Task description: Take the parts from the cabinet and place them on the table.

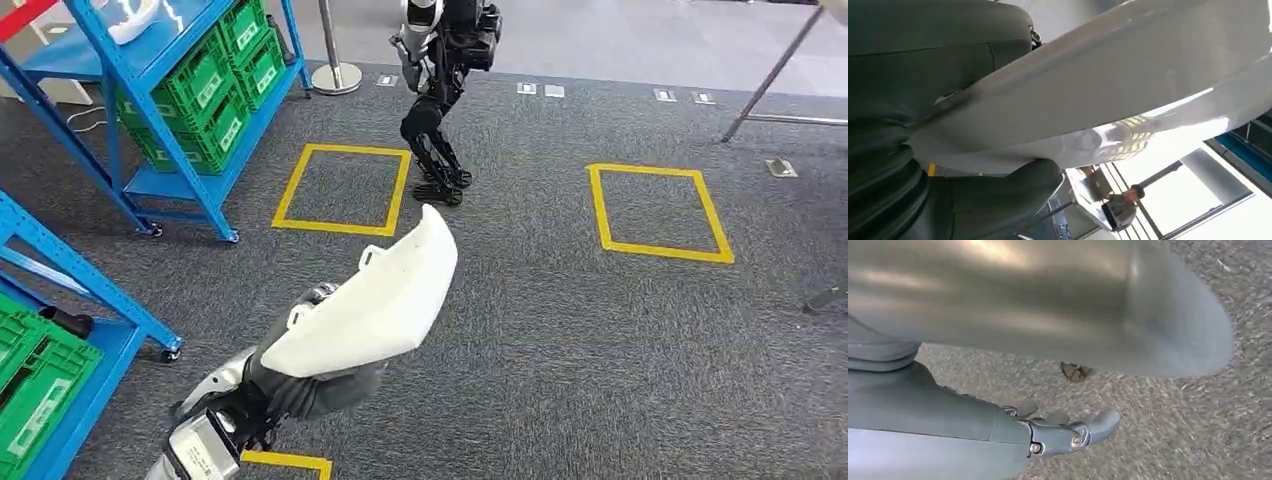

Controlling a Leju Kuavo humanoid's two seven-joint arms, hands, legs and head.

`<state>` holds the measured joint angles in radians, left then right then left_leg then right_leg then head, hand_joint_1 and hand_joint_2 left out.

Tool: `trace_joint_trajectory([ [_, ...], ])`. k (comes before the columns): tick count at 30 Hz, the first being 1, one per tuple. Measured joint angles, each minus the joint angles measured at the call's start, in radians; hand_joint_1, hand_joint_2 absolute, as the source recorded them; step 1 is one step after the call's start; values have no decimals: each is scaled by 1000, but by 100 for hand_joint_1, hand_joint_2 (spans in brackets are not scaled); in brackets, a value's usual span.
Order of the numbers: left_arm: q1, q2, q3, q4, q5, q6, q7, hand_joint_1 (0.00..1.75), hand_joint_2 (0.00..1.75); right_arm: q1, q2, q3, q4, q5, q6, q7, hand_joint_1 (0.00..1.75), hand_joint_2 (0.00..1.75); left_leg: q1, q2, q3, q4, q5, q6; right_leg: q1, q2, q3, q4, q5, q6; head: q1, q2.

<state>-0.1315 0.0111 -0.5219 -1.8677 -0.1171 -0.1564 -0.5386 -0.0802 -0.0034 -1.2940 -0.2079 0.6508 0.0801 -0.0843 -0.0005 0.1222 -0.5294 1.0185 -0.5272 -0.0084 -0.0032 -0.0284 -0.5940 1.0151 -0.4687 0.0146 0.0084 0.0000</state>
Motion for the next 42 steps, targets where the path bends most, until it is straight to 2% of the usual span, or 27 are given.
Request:
trace_joint_trajectory([
  [1, 1, 0, 0, -6, 0, 0, 5, 175, 175, 1, -1, 1, 0, 3, 0, 1, 0, 0, 8, -20, 0, 8, -8, -7, -11, 8, 6, -7, 6, -7, 0, 0],
  [2, 6, 0, 1, -12, 0, 3, 4, 175, 175, -2, -1, 2, 0, 6, 0, 1, 0, 0, 7, -69, -14, 46, -37, -10, -12, 17, 7, -8, 6, -12, -2, 0],
  [3, 12, 0, 3, -16, 0, 7, 4, 175, 175, -5, -2, 2, 0, 6, 0, 0, 0, 0, 8, -97, -42, 111, -76, -13, -12, 27, 6, -8, 8, -16, -6, 0],
  [5, 34, 4, 7, -22, -17, 9, 4, 175, 175, -7, -2, 3, 0, 9, 3, -8, 0, 0, 8, -115, -118, 268, -143, -15, -11, 53, 5, -8, 7, -18, -11, 0],
  [6, 44, 6, 8, -24, -21, 9, 4, 175, 175, -6, -3, 3, 0, 10, 7, -10, 0, 0, 9, -116, -141, 309, -148, -15, -10, 66, 5, -7, 7, -18, -12, 0],
  [7, 52, 7, 10, -28, -27, 9, 3, 175, 175, -5, -3, 4, 0, 11, 10, -10, 0, 0, 9, -117, -141, 301, -128, -14, -10, 80, 6, -7, 7, -18, -12, 0],
  [9, 58, 11, 10, -29, -32, 8, 1, 175, 175, -5, -3, 5, 0, 15, 11, -6, 0, 0, 11, -124, -80, 159, -34, -10, -12, 107, 9, -5, 6, -15, -13, 0],
  [10, 60, 16, 10, -29, -35, 5, 0, 175, 175, -5, -3, 6, 0, 18, 12, -4, 0, 0, 14, -149, -36, 63, 12, -10, -13, 119, 11, -3, 5, -11, -14, 0],
  [11, 63, 20, 10, -29, -36, 4, -4, 175, 175, -6, -3, 7, 0, 18, 13, -4, 0, 0, 21, -217, -18, 17, 7, -9, -12, 129, 6, 1, 4, -3, -15, 0],
  [15, 69, 25, 11, -29, -38, 3, -6, 175, 175, -1, -3, 9, 0, 18, 13, -3, 0, 0, 7, -180, -20, 11, 16, 17, -20, 166, -9, -6, 16, 28, -14, 0],
  [16, 68, 25, 11, -30, -45, 3, -10, 175, 175, 0, -3, 9, 0, 18, 12, -3, 0, 0, 14, -164, -17, 1, 22, 27, -22, 159, -10, 1, 12, 30, -14, 0],
  [17, 70, 25, 11, -30, -56, 3, -12, 175, 175, 0, -3, 9, 0, 18, 13, -3, 0, 0, 12, -152, -14, -2, 23, 31, -14, 100, -22, 30, -7, 30, -10, 0],
  [18, 72, 26, 11, -31, -60, 6, -15, 175, 175, -3, -2, 10, 0, 18, 16, -5, 0, 0, 10, -139, -15, -2, 22, 35, -11, 66, -54, 89, -43, 32, -5, 0],
  [21, 85, 33, 11, -31, -68, 12, -18, 175, 175, -8, -2, 10, 0, 18, 20, -12, 0, 0, 5, -105, -16, -2, 20, 39, -12, 42, -136, 257, -118, 35, -3, 0],
  [22, 93, 36, 11, -31, -70, 16, -21, 175, 175, -7, -2, 10, 0, 18, 20, -12, 0, 0, 3, -92, -16, -2, 19, 40, -12, 40, -158, 304, -130, 35, -2, 0],
  [23, 101, 40, 11, -31, -70, 19, -27, 175, 175, -4, -2, 10, 0, 17, 19, -12, 0, 0, 2, -78, -16, -2, 18, 41, -12, 38, -159, 307, -120, 35, -2, 0],
  [25, 113, 44, 11, -34, -70, 20, -32, 175, 175, -1, -3, 10, 0, 13, 17, -12, 0, 0, 1, -55, -14, -1, 15, 40, -11, 29, -92, 187, -52, 30, -1, 0],
  [26, 114, 45, 11, -36, -70, 20, -34, 175, 175, -2, -5, 10, 0, 10, 16, -12, 0, 0, 0, -44, -11, 0, 12, 38, -9, 9, -35, 89, -14, 25, 0, 0],
  [27, 114, 46, 11, -39, -70, 20, -36, 175, 175, -4, -8, 10, 0, 8, 16, -12, 0, 0, -2, -35, -8, 1, 10, 34, -3, -40, 10, 12, -2, 19, 0, 0],
  [31, 114, 51, 11, -45, -69, 18, -40, 175, 175, -4, -10, 10, 0, -2, 17, -18, 0, 0, -5, -4, 0, -2, 3, 14, 9, -7, 3, 2, -4, 0, -2, 0],
  [32, 111, 51, 11, -46, -69, 17, -38, 175, 175, -2, -10, 10, 0, -2, 16, -19, 0, 0, -6, -3, 3, 0, -2, 5, -1, 4, 10, -7, 2, -8, -3, 0],
  [34, 104, 50, 11, -51, -69, 11, -25, 175, 175, -4, -9, 10, 0, -4, 16, -19, 0, 0, 2, -94, -28, 71, -48, -6, -6, 19, 12, -10, 6, -20, -7, 0],
  [36, 96, 50, 11, -51, -69, 7, -9, 175, 175, -10, -9, 10, 0, -4, 17, -21, 0, 0, 4, -114, -107, 237, -127, -12, -5, 43, 10, -10, 6, -23, -11, 0],
  [37, 94, 50, 11, -51, -69, 6, -7, 175, 175, -10, -9, 10, 0, -4, 17, -21, 0, 0, 4, -115, -137, 295, -141, -14, -5, 56, 10, -10, 7, -23, -12, 0],
  [39, 91, 50, 11, -51, -69, 5, -5, 175, 175, -7, -9, 10, 0, -4, 17, -21, 0, 0, 7, -115, -137, 284, -104, -15, -6, 84, 12, -9, 7, -21, -13, 0],
  [41, 85, 48, 11, -53, -69, 5, -5, 175, 175, -8, -8, 10, 0, -4, 17, -21, 0, 0, 13, -129, -63, 122, -7, -15, -9, 114, 12, -3, 6, -15, -14, 0],
  [42, 81, 48, 11, -53, -69, 5, -5, 175, 175, -8, -7, 10, 0, -4, 17, -21, 0, 0, 18, -161, -28, 46, 24, -16, -11, 127, 11, 1, 4, -10, -15, 0],
])
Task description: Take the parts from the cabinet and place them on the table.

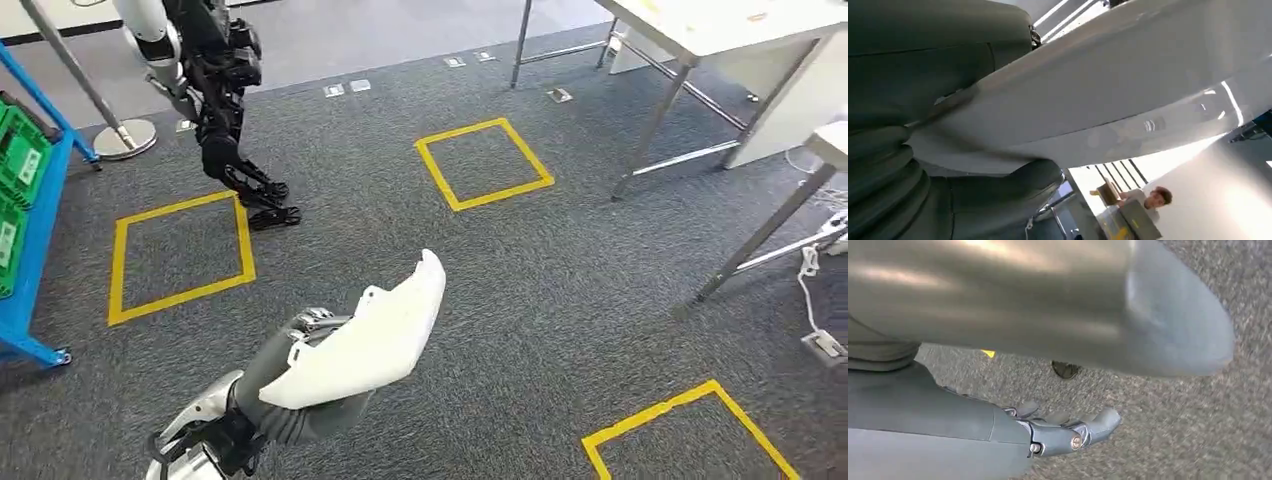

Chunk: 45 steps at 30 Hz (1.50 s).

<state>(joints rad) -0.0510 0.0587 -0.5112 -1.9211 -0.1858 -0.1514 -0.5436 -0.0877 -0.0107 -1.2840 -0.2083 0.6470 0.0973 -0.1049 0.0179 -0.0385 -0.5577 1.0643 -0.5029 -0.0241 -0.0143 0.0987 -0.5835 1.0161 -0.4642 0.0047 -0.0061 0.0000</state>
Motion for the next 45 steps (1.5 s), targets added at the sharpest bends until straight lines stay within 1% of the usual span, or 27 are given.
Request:
trace_joint_trajectory([
  [1, -3, 0, 0, 0, 0, 0, 0, 175, 175, -2, 0, 0, 0, 0, 0, 0, 0, 0, 0, -31, 11, -29, -18, 3, 6, 11, -7, 9, -2, 11, 0, 0],
  [5, -6, -3, 0, -2, 0, -3, -1, 175, 175, 9, 0, 0, 0, 0, 1, 0, 0, 0, -10, -1, 10, -30, -13, 34, -7, 45, -19, -3, 10, 40, 0, 0],
  [6, -8, -5, 0, -2, 0, -5, -2, 175, 175, 11, 0, 0, 0, 0, 1, 0, 0, 0, -5, 15, 12, -38, -6, 46, -8, 11, -21, 8, 4, 41, 1, 0],
  [7, -6, -6, 0, -2, 0, -9, -5, 175, 175, 10, 1, 0, 0, 0, 0, 0, 0, 0, -7, 24, 12, -41, -5, 51, 0, -51, -39, 43, -21, 42, 9, 0],
  [8, -4, -5, 0, -2, 3, -9, -9, 175, 175, 6, 1, 0, 0, 0, 0, 0, 0, 0, -9, 35, 11, -41, -5, 54, 1, -76, -71, 107, -59, 44, 13, 0],
  [10, 6, -2, 0, 3, 11, -16, -22, 175, 175, 0, 1, 0, 0, 1, 0, 2, 0, 0, -14, 66, 9, -40, -7, 57, 0, -87, -149, 269, -131, 46, 13, 0],
  [11, 11, 0, 0, 6, 15, -21, -28, 175, 175, 1, 2, 0, 0, 2, 0, 3, 0, 0, -16, 80, 9, -40, -8, 59, 0, -88, -171, 314, -141, 46, 15, 0],
  [12, 15, 2, 0, 7, 18, -24, -34, 175, 175, 3, 2, 0, 0, 3, 1, 3, 0, 0, -17, 91, 10, -40, -9, 60, 0, -88, -168, 310, -129, 45, 15, 0],
  [14, 16, 5, 0, 9, 23, -36, -42, 175, 175, 5, 2, 0, 0, 5, 1, 3, 0, 0, -20, 114, 12, -40, -13, 59, 3, -99, -92, 172, -51, 38, 15, 0],
  [15, 15, 5, 0, 8, 27, -39, -45, 175, 175, 4, 2, 0, 0, 8, 1, 3, 0, 0, -20, 124, 16, -39, -14, 57, 6, -119, -42, 84, -16, 32, 15, 0],
  [16, 14, 5, 0, 8, 32, -42, -45, 175, 175, 2, 2, 0, 0, 10, 2, 3, 0, 0, -22, 133, 20, -39, -17, 54, 15, -181, -1, 7, -9, 22, 16, 0],
  [17, 14, 5, 0, 8, 37, -48, -43, 175, 175, -2, 2, 0, 0, 11, 2, 4, 0, 0, -29, 143, 20, -38, -22, 47, 20, -189, -1, 1, -8, 15, 14, 0],
  [20, 5, 5, -1, 6, 61, -75, -20, 175, 175, 0, 0, 0, 0, 14, 3, 12, 0, 0, -25, 170, 29, -46, -23, 33, 26, -151, -8, 1, -7, 3, 14, 0],
  [21, -2, 5, -1, 2, 68, -84, -13, 175, 175, 1, 0, 0, 0, 14, 3, 15, 0, 0, -27, 171, 26, -42, -30, 25, 11, -137, 0, -10, 2, -6, 14, 0],
  [23, -9, 5, -2, -3, 76, -95, -11, 175, 175, -2, 0, 0, 0, 14, 4, 16, 0, 0, -20, 71, 3, 29, -73, 16, 8, -118, 2, -14, 5, -13, 8, 0],
  [26, -8, 13, -3, 0, 77, -102, -10, 175, 175, -8, 0, 0, 0, 15, 9, 16, 0, 0, -15, 45, -107, 249, -169, 9, 7, -74, 0, -12, 5, -15, 2, 0],
  [28, -8, 16, -3, 1, 74, -102, -13, 175, 175, -3, 0, 0, 0, 15, 13, 16, 0, 0, -13, 45, -110, 238, -127, 7, 6, -44, 1, -10, 5, -15, 1, 0],
  [30, -11, 18, -3, 1, 70, -101, -18, 175, 175, -3, 1, 0, 0, 15, 14, 16, 0, 0, -8, 31, -39, 78, -31, 7, 3, -16, 3, -5, 3, -8, 0, 0],
  [31, -14, 19, -3, 1, 70, -101, -20, 175, 175, -3, 1, 0, 0, 15, 14, 16, 0, 0, -1, -10, -2, -7, 3, 5, 1, -3, 0, -1, 1, -2, -1, 0],
  [32, -16, 21, -3, 3, 69, -101, -22, 175, 175, -5, 1, 0, 0, 14, 14, 16, 0, 0, 1, -47, 5, -32, -14, 6, 6, 9, -8, 9, -1, 8, -2, 0],
  [36, -21, 22, -3, 6, 69, -101, -25, 175, 175, 6, 1, 0, 0, 14, 14, 16, 0, 0, -7, -7, 4, -32, -4, 37, -6, 47, -20, -4, 12, 37, 0, 0],
  [38, -23, 21, -3, 8, 68, -101, -32, 175, 175, 6, 2, 0, 0, 14, 14, 14, 0, 0, -4, 19, 7, -41, 0, 51, 1, -47, -44, 53, -26, 40, 9, 0],
  [39, -23, 21, -3, 9, 68, -101, -36, 175, 175, 2, 2, 0, 0, 14, 14, 12, 0, 0, -7, 32, 6, -41, 0, 54, 2, -71, -79, 122, -64, 43, 12, 0],
  [41, -22, 21, -3, 15, 68, -101, -39, 175, 175, -3, 2, 0, 0, 14, 16, 8, 0, 0, -10, 63, 5, -40, -2, 58, 2, -87, -158, 286, -135, 45, 13, 0],
  [42, -22, 21, -3, 18, 68, -101, -40, 175, 175, -1, 2, 0, 0, 14, 17, 8, 0, 0, -11, 76, 5, -40, -3, 58, 2, -89, -180, 333, -146, 45, 13, 0],
  [43, -22, 21, -3, 20, 67, -101, -41, 175, 175, 2, 2, 0, 0, 13, 17, 6, 0, 0, -12, 89, 5, -40, -4, 58, 2, -90, -176, 327, -130, 44, 14, 0],
  [45, -23, 21, -3, 22, 63, -101, -43, 175, 175, 5, 2, 0, 0, 13, 17, 3, 0, 0, -12, 110, 9, -39, -7, 56, 3, -100, -101, 191, -55, 39, 15, 0],
])
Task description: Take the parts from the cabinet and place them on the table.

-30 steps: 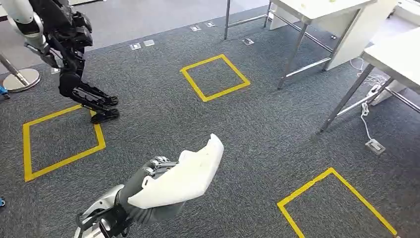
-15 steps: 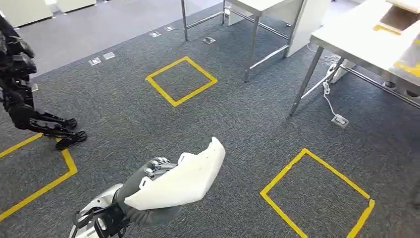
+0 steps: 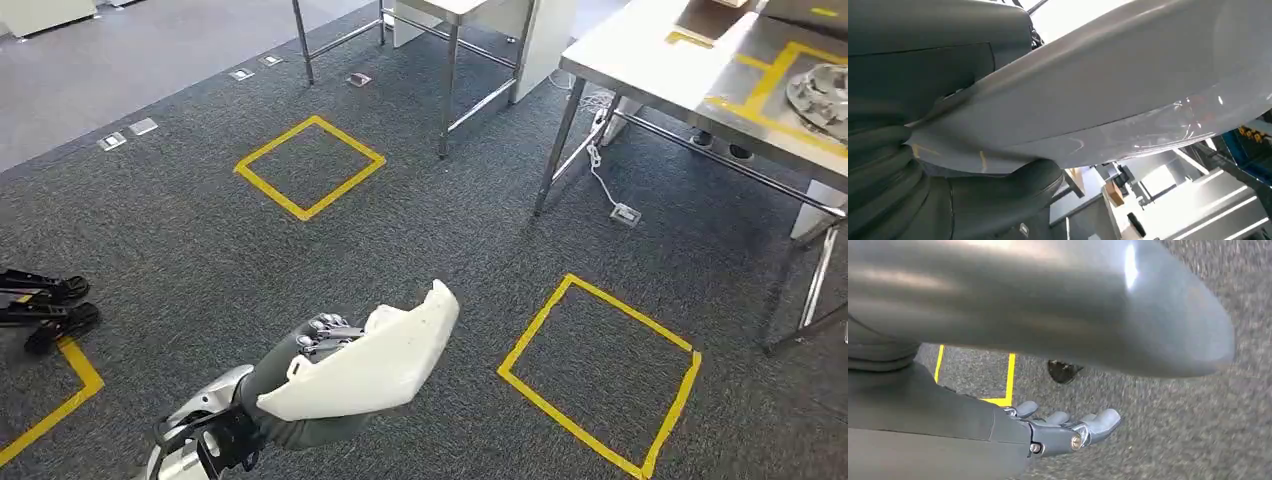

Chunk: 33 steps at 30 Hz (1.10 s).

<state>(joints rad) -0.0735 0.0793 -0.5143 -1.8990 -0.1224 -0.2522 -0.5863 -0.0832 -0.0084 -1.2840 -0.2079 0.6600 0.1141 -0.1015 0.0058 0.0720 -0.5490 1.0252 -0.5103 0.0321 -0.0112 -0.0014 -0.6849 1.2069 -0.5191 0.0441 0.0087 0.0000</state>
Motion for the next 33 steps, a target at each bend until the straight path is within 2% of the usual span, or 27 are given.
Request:
trace_joint_trajectory([
  [1, 0, 0, 0, 0, -2, 0, 0, 175, 175, -1, 0, 0, 0, -1, 0, -2, 0, 0, 0, 11, 4, 1, -3, -3, 3, -23, 64, -111, 43, -6, 0, 0],
  [2, 0, -1, 0, 0, -2, 0, 0, 175, 175, -3, 0, 0, 0, -1, 0, -2, 0, 0, -2, 21, 8, 1, -6, -7, 10, -77, 103, -189, 46, -15, 2, 0],
  [3, -1, -1, 0, 0, -3, 0, 0, 175, 175, -7, 0, 0, 0, -1, 0, -3, 0, 0, -8, 27, 7, 3, -10, -13, 14, -75, 104, -192, 48, -21, 0, 0],
  [6, -2, -2, -1, 0, -4, -1, 0, 175, 175, -2, -1, 0, 0, -3, -2, -3, 0, 0, -6, 52, 17, -5, -9, -28, 19, -42, 94, -191, 49, -33, 0, 0],
  [7, -2, -3, -1, -2, -4, -1, 0, 175, 175, 1, -1, 0, 0, -3, -2, -3, 0, 0, -9, 52, 19, -4, -16, -38, 6, -29, 105, -201, 56, -41, 0, 0],
  [8, -3, -3, -2, -3, -4, -2, 0, 175, 175, 1, -1, 0, 0, -3, -3, -2, 0, 0, -4, -1, 14, 17, -30, -44, 3, -21, 107, -205, 58, -44, -3, 0],
  [9, -3, -3, -1, -5, -4, -2, -1, 175, 175, -2, -1, 0, 0, -3, -2, -2, 0, 0, -3, -40, -11, 72, -66, -46, 1, -10, 106, -204, 59, -50, -6, 0],
  [10, -2, -3, -1, -5, -5, -6, 0, 175, 175, -5, -1, 0, 0, -3, -1, -2, 0, 0, -1, -57, -48, 149, -104, -48, 1, 2, 105, -204, 59, -52, -9, 0],
  [11, 1, -2, -2, -5, -5, -13, 0, 175, 175, -7, -1, 0, 0, -3, 0, -2, 0, 0, 0, -63, -91, 234, -138, -50, 1, 16, 104, -203, 59, -53, -11, 0],
  [12, 3, 0, -2, -5, -8, -17, 0, 175, 175, -6, -1, 0, 0, -3, 1, -2, 0, 0, 0, -64, -125, 295, -151, -51, 1, 31, 103, -202, 59, -53, -11, 0],
  [13, 3, 0, -2, -5, -10, -21, 0, 175, 175, -4, -1, 0, 0, -2, 1, -2, 0, 0, 0, -65, -132, 302, -139, -51, 1, 44, 103, -202, 59, -53, -12, 0],
  [14, 3, -1, -2, -5, -10, -22, 0, 175, 175, -3, -1, 0, 0, -1, 1, -2, 0, 0, 2, -65, -120, 268, -106, -51, 1, 58, 104, -201, 59, -52, -12, 0],
  [15, 2, -1, -2, -5, -10, -23, 0, 175, 175, -3, 0, 0, 0, 0, 1, -2, 0, 0, 4, -69, -86, 189, -53, -50, -1, 73, 105, -199, 59, -50, -13, 0],
  [16, 1, -1, -2, -5, -10, -24, 0, 175, 175, -3, 0, 0, 0, 0, 2, -2, 0, 0, 7, -86, -46, 101, -7, -50, -2, 87, 105, -196, 58, -45, -13, 0],
  [17, 0, -1, -3, -5, -10, -25, 1, 175, 175, -4, 0, 0, 0, 0, 2, -2, 0, 0, 13, -131, -15, 27, 16, -50, -4, 99, 102, -191, 56, -40, -14, 0],
  [18, 0, -1, -3, -5, -10, -27, 1, 175, 175, -6, 0, 0, 0, 1, 2, -3, 0, 0, 14, -165, -9, 8, 0, -51, 1, 111, 94, -183, 54, -30, -15, 0],
  [21, -2, -3, -3, -6, -10, -30, 2, 175, 175, 1, 0, 0, 0, 1, 2, -3, 0, 0, 3, -135, -10, 12, 5, -30, -11, 138, 86, -195, 64, -5, -13, 0],
  [22, -4, -5, -3, -6, -10, -30, 2, 175, 175, 3, 0, 0, 0, 1, 2, -3, 0, 0, 10, -120, -8, 4, 11, -20, -11, 149, 84, -195, 65, 1, -13, 0],
  [23, -5, -7, -3, -6, -10, -30, 3, 175, 175, 4, 1, 0, 0, 1, 3, -3, 0, 0, 11, -106, -6, -1, 14, -15, -10, 111, 80, -179, 57, 1, -11, 0],
  [24, -4, -10, -3, -7, -10, -31, 3, 175, 175, 2, 1, 0, 0, 1, 3, -3, 0, 0, 10, -95, -5, -2, 14, -8, -4, 55, 56, -134, 26, 4, -1, 0],
  [25, -4, -10, -3, -8, -10, -31, 4, 175, 175, -3, 1, 0, 0, 1, 3, -4, 0, 0, 7, -81, -7, -2, 14, -7, -4, 30, 20, -62, -14, 8, 2, 0],
  [27, -3, -10, -3, -7, -10, -31, 5, 175, 175, -5, 0, 0, 0, 1, 3, -3, 0, 0, 3, -50, -7, -1, 11, -2, -4, 13, -53, 87, -73, 12, 2, 0],
  [28, -3, -10, -3, -6, -10, -31, 6, 175, 175, -3, 0, 0, 0, 1, 3, -3, 0, 0, 2, -35, -7, -1, 9, -1, -4, 11, -67, 115, -73, 13, 3, 0],
  [29, -3, -10, -3, -6, -10, -32, 7, 175, 175, -1, 0, 0, 0, 1, 3, -3, 0, 0, 1, -22, -6, 0, 8, -1, -4, 9, -52, 88, -49, 11, 3, 0],
  [31, -5, -13, -3, -7, -10, -34, 10, 175, 175, 0, 0, 0, 0, 1, 2, -3, 0, 0, -1, 0, -2, 1, 4, -3, -2, -6, 32, -65, 27, 3, 3, 0],
  [32, -7, -16, -3, -9, -10, -36, 17, 175, 175, -2, -1, 0, 0, 0, 0, -3, 0, 0, -2, 11, 2, 1, 1, -6, 5, -42, 86, -155, 58, -6, 3, 0],
  [33, -10, -19, -3, -11, -10, -37, 20, 175, 175, -6, -2, 0, 0, 0, 0, -3, 0, 0, -9, 20, 4, 3, -3, -12, 16, -74, 101, -190, 47, -18, 4, 0],
])
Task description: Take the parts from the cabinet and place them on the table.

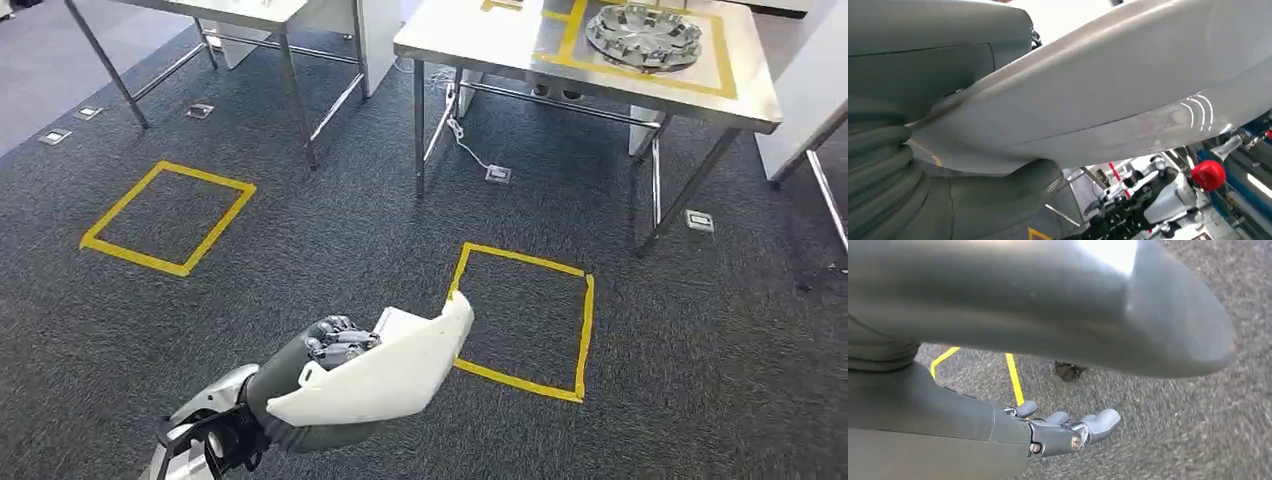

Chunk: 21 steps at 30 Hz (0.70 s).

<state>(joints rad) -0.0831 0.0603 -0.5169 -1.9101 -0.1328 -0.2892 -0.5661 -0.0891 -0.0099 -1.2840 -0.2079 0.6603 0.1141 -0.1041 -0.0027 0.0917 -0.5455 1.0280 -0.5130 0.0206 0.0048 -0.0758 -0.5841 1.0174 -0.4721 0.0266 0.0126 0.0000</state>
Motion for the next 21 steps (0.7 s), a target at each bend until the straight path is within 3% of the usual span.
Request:
trace_joint_trajectory([
  [4, -8, -6, 0, -2, 0, -7, 5, 175, 175, 6, -1, 0, 0, -1, -1, 2, 0, 0, -1, 35, 13, -10, -3, -21, 2, 45, -6, -10, 10, -21, -1, 0],
  [5, -10, -7, 0, -5, 0, -8, 5, 175, 175, 8, 0, 0, 0, -2, -1, 2, 0, 0, 4, 13, 13, -2, -10, -29, -11, 53, 4, -20, 19, -25, -1, 0],
  [6, -12, -7, -1, -5, 0, -8, 4, 175, 175, 7, 0, 0, 0, -2, -2, 3, 0, 0, 4, -37, 0, 33, -36, -34, -14, 64, 5, -23, 20, -29, -5, 0],
  [7, -12, -7, -1, -5, 1, -8, 4, 175, 175, 3, 0, 0, 0, -2, -2, 3, 0, 0, 6, -64, -30, 98, -74, -37, -15, 73, 3, -23, 21, -35, -9, 0],
  [9, -10, -5, -1, 0, 0, -10, 5, 175, 175, 1, 1, 0, 0, -4, -2, 2, 0, 0, 10, -82, -107, 251, -139, -42, -15, 99, 0, -21, 21, -36, -14, 0],
  [10, -10, -5, -1, 2, 0, -10, 5, 175, 175, 2, 1, 0, 0, -5, -1, 3, 0, 0, 10, -83, -129, 290, -144, -43, -15, 111, -1, -20, 21, -36, -14, 0],
  [11, -10, -5, -1, 3, 0, -11, 5, 175, 175, 3, 1, 0, 0, -5, -1, 5, 0, 0, 12, -83, -127, 281, -123, -44, -16, 124, 0, -18, 20, -35, -15, 0],
  [12, -10, -5, -1, 3, 0, -11, 5, 175, 175, 3, 1, 0, 0, -5, -1, 5, 0, 0, 14, -85, -106, 230, -82, -45, -17, 139, -1, -14, 20, -33, -15, 0],
  [13, -11, -5, -1, 3, 0, -13, 5, 175, 175, 3, 2, 0, 0, -5, -1, 5, 0, 0, 17, -94, -68, 146, -32, -45, -19, 154, -1, -10, 17, -29, -15, 0],
  [14, -12, -5, -2, 3, 0, -16, 5, 175, 175, 3, 2, 0, 0, -4, 0, 5, 0, 0, 21, -120, -25, 56, 11, -46, -21, 167, -1, -4, 14, -24, -16, 0],
  [15, -12, -3, -2, 5, 0, -18, 5, 175, 175, 1, 2, 0, 0, -3, 0, 5, 0, 0, 25, -155, -9, 15, 0, -44, -19, 172, -4, 0, 13, -19, -18, 0],
  [16, -14, -3, -2, 5, 0, -18, 5, 175, 175, 1, 2, 0, 0, 1, 0, 7, 0, 0, 25, -152, -11, 6, 2, -36, -16, 184, -11, 7, 10, -11, -20, 0],
  [19, -20, -4, -2, 6, 0, -27, 5, 175, 175, 14, 2, 0, 0, 2, 0, 14, 0, 0, 15, -143, -10, 7, 6, -14, -24, 193, -15, -5, 17, 12, -18, 0],
  [20, -22, -5, -2, 6, 0, -28, 5, 175, 175, 15, 2, 0, 0, 2, 1, 14, 0, 0, 24, -133, -8, -1, 13, -4, -26, 190, -15, 2, 14, 16, -18, 0],
  [21, -23, -6, -2, 7, 0, -28, 5, 175, 175, 14, 3, 0, 0, 2, 1, 14, 0, 0, 22, -129, -7, -2, 14, 0, -20, 139, -27, 31, -4, 18, -13, 0],
])
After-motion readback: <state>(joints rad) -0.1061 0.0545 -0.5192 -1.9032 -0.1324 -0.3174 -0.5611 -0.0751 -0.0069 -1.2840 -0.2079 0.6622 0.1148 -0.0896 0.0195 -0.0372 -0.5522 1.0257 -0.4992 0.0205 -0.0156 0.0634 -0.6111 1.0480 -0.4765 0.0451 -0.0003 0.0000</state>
